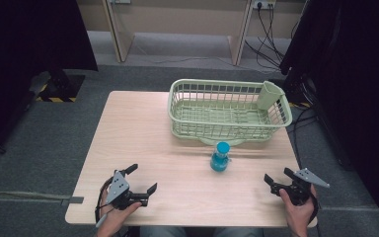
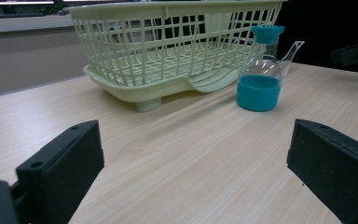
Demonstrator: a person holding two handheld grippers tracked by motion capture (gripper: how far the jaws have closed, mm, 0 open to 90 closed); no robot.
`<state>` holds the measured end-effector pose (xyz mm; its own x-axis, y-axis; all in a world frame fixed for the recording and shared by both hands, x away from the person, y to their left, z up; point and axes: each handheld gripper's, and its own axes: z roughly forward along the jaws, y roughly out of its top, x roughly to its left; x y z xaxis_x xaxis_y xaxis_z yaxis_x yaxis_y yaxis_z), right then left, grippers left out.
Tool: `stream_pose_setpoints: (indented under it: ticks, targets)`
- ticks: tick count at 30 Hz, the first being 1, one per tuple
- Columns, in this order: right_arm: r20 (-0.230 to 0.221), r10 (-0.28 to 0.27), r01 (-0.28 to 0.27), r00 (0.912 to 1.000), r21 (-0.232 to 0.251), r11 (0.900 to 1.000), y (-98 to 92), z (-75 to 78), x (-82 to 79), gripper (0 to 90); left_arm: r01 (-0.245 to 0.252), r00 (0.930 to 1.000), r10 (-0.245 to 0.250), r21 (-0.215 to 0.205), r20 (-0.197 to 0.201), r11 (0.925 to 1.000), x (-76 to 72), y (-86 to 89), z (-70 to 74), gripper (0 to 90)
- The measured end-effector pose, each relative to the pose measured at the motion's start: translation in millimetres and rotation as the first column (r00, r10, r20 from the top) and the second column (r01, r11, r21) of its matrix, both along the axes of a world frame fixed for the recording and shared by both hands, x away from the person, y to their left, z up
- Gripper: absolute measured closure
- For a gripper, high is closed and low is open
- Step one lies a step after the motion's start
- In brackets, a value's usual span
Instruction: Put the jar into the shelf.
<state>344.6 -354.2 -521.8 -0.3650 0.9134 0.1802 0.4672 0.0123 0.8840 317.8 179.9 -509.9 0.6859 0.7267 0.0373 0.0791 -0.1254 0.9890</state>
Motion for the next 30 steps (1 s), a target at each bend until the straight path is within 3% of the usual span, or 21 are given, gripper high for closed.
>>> stream_pose_setpoints:
  ticks: [3, 30]
  targets:
    - [0.002, 0.001, -0.001, 1.0, -0.001, 1.0, -0.1, 0.0, -0.1, 3.5, 0.029, 0.9995, -0.029, 0.0, 0.008, 0.9996, 5.6, -14.6, 3.6, 3.4]
    - [0.002, 0.0, 0.0, 1.0, 0.001, 1.0, -0.2, 0.0, 0.0, 3.5, 0.126, 0.992, -0.126, -0.01, 0.013, 0.992, 32.9, -67.9, 14.7, 3.6]
